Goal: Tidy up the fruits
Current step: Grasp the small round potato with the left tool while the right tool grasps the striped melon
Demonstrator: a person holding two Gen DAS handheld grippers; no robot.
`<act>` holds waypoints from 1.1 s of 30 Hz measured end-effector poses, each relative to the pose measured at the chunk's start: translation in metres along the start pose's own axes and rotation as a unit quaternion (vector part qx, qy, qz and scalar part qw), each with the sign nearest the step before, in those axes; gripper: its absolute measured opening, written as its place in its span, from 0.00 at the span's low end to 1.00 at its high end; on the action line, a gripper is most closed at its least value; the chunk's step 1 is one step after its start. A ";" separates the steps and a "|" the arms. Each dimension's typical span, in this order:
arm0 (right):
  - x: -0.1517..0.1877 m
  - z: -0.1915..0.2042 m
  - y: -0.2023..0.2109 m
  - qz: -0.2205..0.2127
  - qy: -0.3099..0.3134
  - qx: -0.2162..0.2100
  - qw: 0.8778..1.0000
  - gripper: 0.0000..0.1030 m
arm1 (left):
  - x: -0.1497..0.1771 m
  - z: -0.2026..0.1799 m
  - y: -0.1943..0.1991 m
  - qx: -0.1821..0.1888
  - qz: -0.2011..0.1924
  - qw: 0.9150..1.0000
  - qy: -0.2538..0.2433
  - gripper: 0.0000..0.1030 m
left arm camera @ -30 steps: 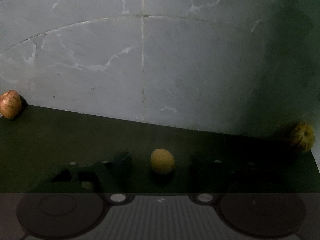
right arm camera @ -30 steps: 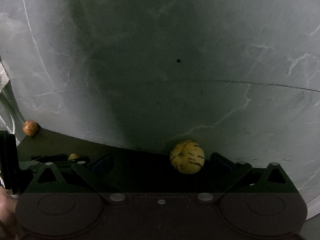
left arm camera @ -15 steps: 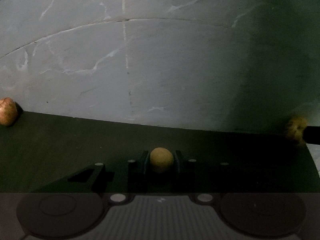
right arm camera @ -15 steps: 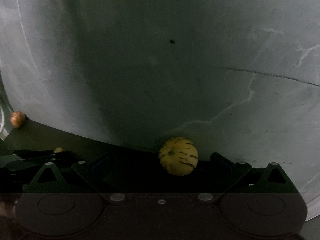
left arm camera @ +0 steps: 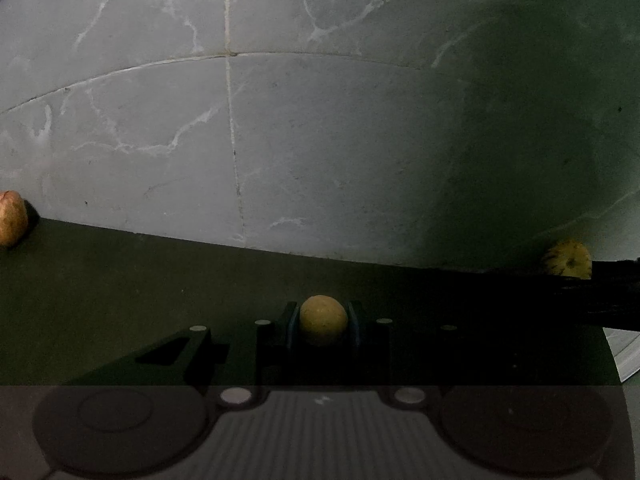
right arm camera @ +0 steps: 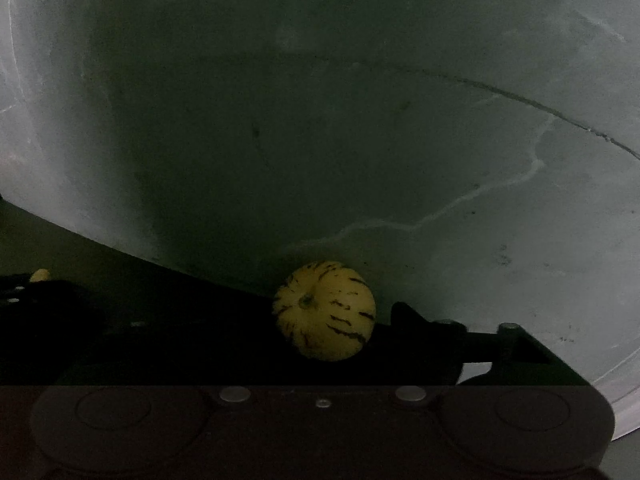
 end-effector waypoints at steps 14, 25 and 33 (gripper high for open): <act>-0.002 0.019 0.016 -0.001 0.001 -0.046 0.999 0.53 | 0.002 -0.001 0.012 -0.003 0.002 1.000 0.006 0.27; -0.017 0.036 0.065 -0.017 -0.006 -0.101 0.995 0.53 | -0.006 -0.001 0.028 -0.008 -0.018 1.000 0.015 0.26; -0.043 0.043 0.108 -0.046 -0.001 -0.139 0.989 0.53 | -0.020 0.000 0.060 -0.020 -0.043 0.999 0.023 0.26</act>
Point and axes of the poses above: each gripper's, at about its wrist camera, not at the fingertips, and y roughly against the way its jaws point, z to its left, x to its underside, the point moved 4 cm from there along -y, roughly the way its jaws point, and after that the axes turned 13 degrees about -z, right-handed, at the moved point
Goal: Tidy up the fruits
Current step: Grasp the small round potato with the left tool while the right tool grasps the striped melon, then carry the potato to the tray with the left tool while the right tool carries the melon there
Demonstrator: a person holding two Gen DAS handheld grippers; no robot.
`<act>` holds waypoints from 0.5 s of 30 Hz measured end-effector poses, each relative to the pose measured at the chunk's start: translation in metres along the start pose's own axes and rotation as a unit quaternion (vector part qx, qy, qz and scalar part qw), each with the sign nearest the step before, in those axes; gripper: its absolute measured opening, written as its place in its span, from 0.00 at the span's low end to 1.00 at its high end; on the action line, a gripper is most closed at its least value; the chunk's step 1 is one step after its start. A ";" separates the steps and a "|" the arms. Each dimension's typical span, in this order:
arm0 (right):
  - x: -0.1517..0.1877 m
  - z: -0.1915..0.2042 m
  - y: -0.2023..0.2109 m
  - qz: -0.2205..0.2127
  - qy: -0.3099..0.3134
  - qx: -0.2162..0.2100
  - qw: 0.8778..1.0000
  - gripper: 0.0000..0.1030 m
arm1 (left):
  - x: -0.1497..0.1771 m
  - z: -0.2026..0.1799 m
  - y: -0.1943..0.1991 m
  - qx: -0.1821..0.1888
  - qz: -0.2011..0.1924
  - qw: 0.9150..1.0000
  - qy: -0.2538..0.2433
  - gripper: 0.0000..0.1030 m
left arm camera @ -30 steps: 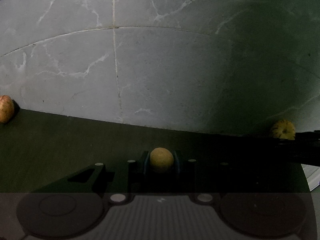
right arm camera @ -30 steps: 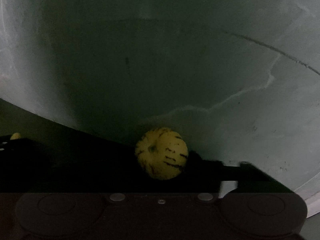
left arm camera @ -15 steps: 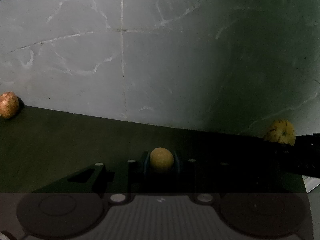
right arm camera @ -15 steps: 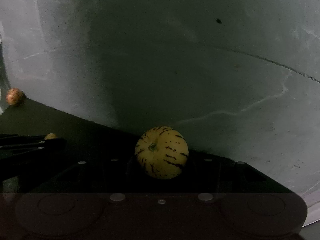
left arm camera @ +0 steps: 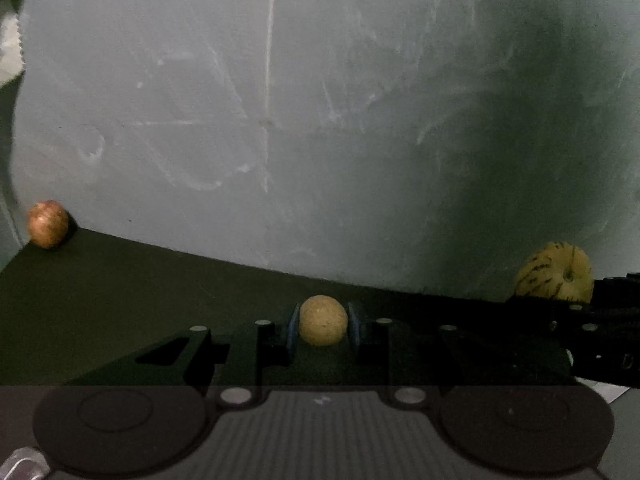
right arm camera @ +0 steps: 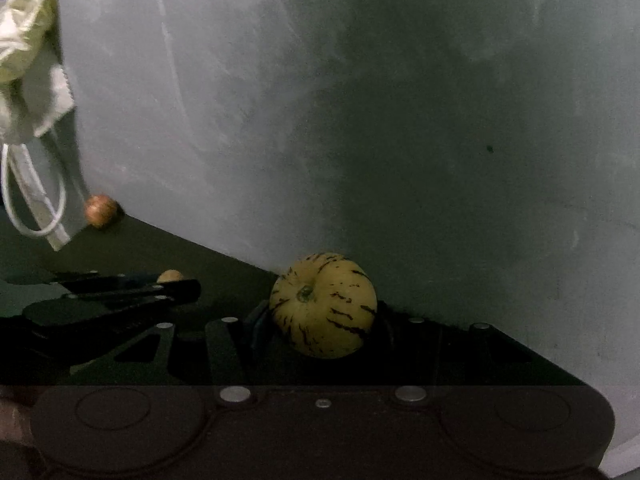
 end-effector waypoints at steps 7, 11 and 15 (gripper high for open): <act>-0.030 0.024 0.033 -0.035 0.018 -0.052 0.998 0.53 | -0.022 0.013 0.050 -0.035 -0.038 0.999 0.015 0.26; -0.045 0.045 0.050 -0.051 0.032 -0.089 0.994 0.53 | -0.031 0.023 0.085 -0.069 -0.062 0.995 0.029 0.26; -0.057 0.066 0.067 -0.063 0.044 -0.131 0.988 0.53 | -0.034 0.036 0.123 -0.105 -0.078 0.991 0.041 0.26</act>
Point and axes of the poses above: each gripper's, at about its wrist camera, not at the fingertips, and y roughly against the way its jaws point, z to its left, x to its underside, the point moved 4 cm from there along -y, roughly the way its jaws point, and after that the axes turned 13 degrees about -z, right-handed, at the moved point
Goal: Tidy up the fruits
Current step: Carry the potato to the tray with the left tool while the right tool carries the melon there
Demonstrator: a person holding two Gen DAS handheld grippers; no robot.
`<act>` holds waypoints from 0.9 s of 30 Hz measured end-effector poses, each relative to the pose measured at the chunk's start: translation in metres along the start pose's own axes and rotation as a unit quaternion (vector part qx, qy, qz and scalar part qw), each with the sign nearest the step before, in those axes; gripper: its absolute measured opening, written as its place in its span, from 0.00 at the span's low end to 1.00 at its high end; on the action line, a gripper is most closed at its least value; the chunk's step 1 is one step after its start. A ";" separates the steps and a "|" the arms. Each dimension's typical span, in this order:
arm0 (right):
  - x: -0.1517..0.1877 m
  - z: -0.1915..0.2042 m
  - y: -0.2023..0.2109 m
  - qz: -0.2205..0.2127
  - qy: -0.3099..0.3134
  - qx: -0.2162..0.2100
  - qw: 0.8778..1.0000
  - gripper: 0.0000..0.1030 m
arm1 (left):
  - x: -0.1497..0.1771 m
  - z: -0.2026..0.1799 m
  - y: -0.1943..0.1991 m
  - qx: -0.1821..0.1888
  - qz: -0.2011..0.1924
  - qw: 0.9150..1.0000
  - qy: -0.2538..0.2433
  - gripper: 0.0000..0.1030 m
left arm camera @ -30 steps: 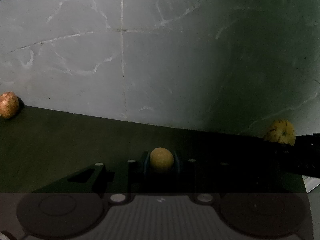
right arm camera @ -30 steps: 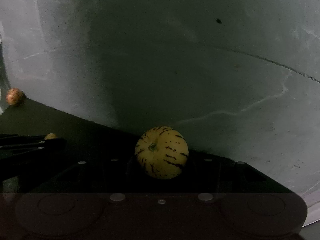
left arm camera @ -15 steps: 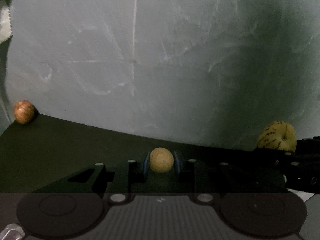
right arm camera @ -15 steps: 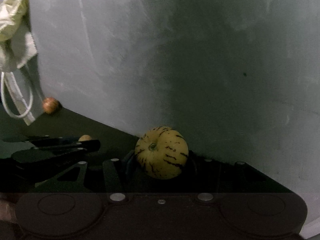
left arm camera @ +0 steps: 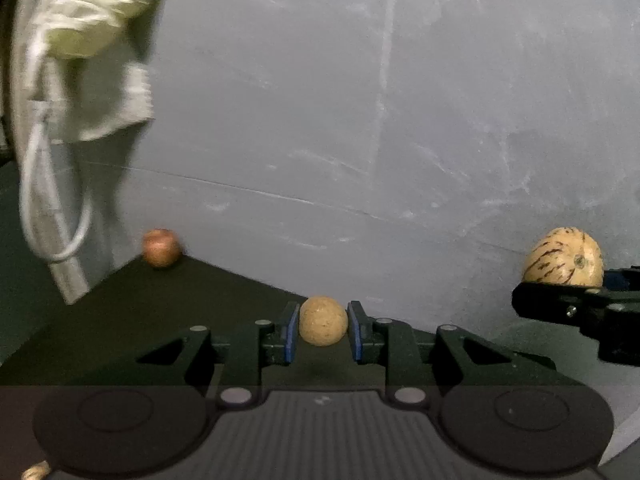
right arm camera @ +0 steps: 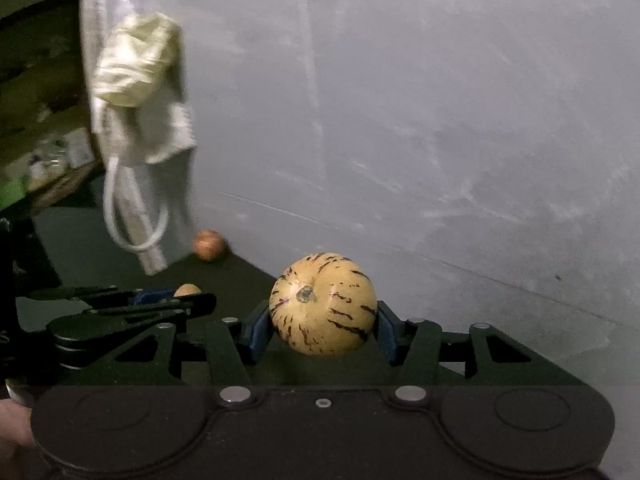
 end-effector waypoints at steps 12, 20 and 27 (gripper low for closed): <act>-0.005 0.085 0.037 -0.005 0.037 -0.153 0.988 0.53 | 0.003 0.071 0.132 -0.136 -0.030 0.990 0.037 0.26; 0.035 0.130 0.054 0.040 0.062 -0.223 0.972 0.53 | 0.059 0.098 0.207 -0.194 0.010 0.977 0.084 0.26; 0.085 0.143 0.054 0.096 0.094 -0.250 0.959 0.53 | 0.119 0.077 0.225 -0.172 0.067 0.978 0.097 0.26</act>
Point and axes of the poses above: each gripper's, at about its wrist camera, not at the fingertips, and y roughly against the way its jaws point, z to its left, x to its underside, the point moved 4 cm from there along -y, roughly the way its jaws point, and after that the axes turned 13 degrees about -z, right-handed, at the moved point
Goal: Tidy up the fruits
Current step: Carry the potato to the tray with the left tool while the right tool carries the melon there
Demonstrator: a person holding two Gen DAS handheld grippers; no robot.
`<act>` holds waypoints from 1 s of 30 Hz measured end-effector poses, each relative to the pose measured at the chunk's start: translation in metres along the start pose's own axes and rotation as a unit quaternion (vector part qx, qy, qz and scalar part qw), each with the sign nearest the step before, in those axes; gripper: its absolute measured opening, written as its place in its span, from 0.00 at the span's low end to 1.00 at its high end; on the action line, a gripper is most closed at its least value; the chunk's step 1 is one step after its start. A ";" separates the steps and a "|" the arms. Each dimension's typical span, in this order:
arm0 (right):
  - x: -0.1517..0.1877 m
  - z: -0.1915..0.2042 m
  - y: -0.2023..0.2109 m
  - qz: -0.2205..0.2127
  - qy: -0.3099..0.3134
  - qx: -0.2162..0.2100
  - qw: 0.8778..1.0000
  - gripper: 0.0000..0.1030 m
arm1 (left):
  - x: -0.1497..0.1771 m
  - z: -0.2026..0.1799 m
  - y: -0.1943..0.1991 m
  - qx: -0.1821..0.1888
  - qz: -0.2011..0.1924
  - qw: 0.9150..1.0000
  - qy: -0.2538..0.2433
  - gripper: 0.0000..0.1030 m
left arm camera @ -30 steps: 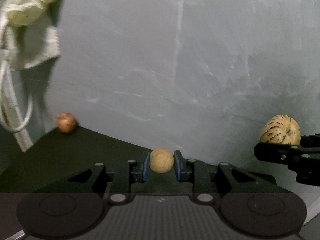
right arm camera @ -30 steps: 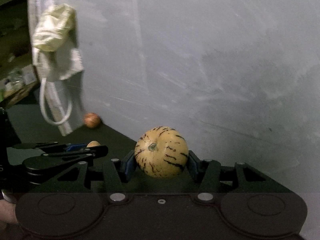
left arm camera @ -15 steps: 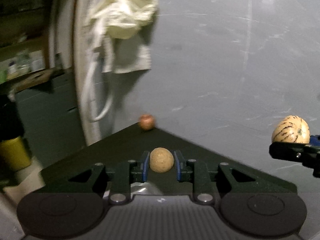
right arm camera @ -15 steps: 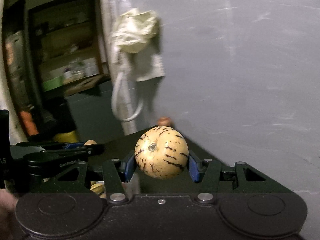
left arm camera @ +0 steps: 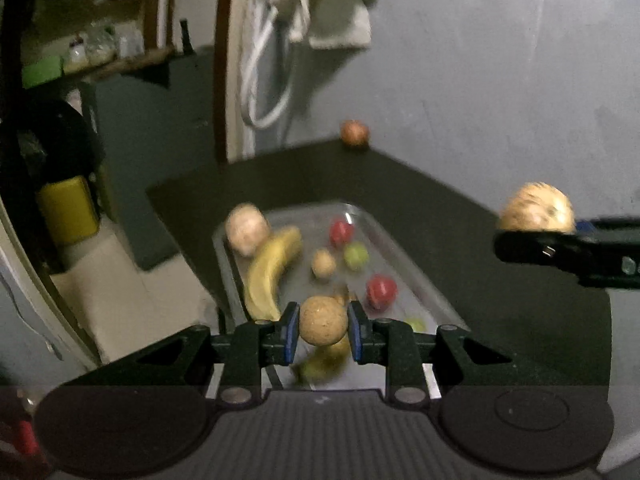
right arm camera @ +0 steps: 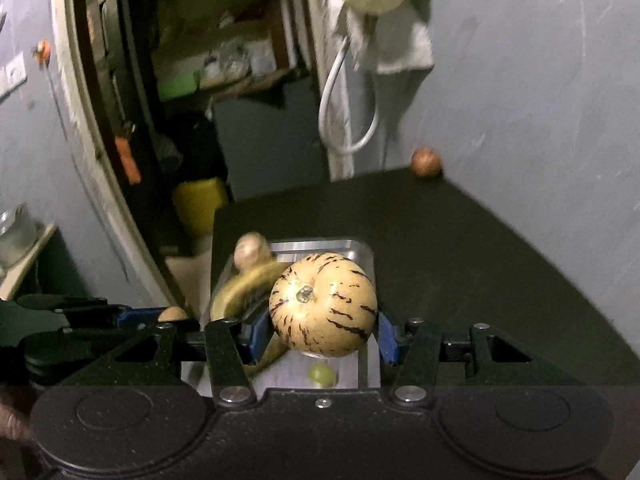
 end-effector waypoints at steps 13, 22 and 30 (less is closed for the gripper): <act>0.070 0.004 -0.037 0.099 0.068 -0.030 0.992 0.53 | 0.045 -0.016 -0.015 0.012 0.043 0.998 -0.033 0.26; 0.088 0.004 -0.053 0.126 0.090 -0.045 0.987 0.53 | 0.057 -0.009 -0.024 0.005 0.070 0.997 -0.022 0.27; 0.093 0.008 -0.057 0.134 0.105 -0.056 0.984 0.53 | 0.058 0.000 -0.031 0.009 0.077 0.997 0.031 0.28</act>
Point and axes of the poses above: each gripper's, at about its wrist camera, not at the fingertips, and y roughly against the way its jaws point, z to its left, x to its underside, the point moved 4 cm from there along -y, roughly the way its jaws point, and after that the axes turned 13 degrees about -z, right-handed, at the moved point
